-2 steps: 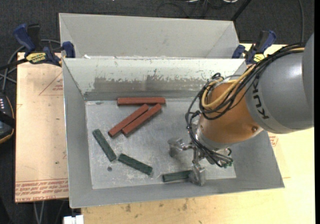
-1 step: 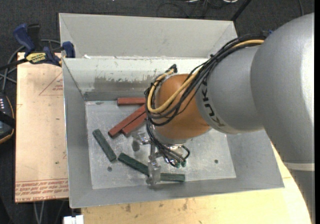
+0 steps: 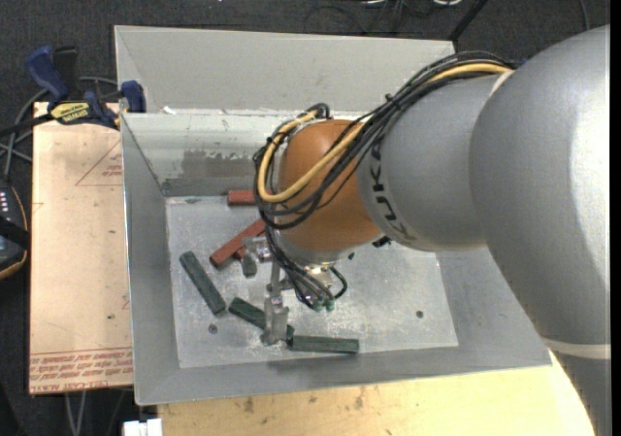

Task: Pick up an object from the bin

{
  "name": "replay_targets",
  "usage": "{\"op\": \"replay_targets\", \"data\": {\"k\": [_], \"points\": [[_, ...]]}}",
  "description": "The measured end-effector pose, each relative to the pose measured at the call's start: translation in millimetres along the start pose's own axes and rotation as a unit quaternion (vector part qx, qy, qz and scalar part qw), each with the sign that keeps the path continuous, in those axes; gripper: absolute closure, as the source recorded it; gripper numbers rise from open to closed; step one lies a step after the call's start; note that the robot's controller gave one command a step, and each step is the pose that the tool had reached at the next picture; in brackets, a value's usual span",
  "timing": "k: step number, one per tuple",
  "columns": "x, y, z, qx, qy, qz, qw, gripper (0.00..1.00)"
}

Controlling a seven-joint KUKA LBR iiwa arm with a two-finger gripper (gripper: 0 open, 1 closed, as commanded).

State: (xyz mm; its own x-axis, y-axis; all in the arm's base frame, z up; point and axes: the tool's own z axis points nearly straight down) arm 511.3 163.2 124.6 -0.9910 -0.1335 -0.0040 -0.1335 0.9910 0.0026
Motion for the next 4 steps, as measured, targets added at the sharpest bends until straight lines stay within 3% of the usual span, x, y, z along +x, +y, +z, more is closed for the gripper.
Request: {"op": "replay_targets", "data": {"k": [1, 2, 3, 4], "points": [[15.5, 17, 56, 0.000, 0.0007, 0.043, 0.9991, 0.00], [13.6, 17, 55, 0.001, -0.0012, 0.042, 0.9991, 0.00], [14.5, 17, 56, 0.001, 0.0008, 0.042, 0.9991, 1.00], [12.7, 18, -2, 0.000, -0.0015, 0.041, 0.9992, 1.00]]}}
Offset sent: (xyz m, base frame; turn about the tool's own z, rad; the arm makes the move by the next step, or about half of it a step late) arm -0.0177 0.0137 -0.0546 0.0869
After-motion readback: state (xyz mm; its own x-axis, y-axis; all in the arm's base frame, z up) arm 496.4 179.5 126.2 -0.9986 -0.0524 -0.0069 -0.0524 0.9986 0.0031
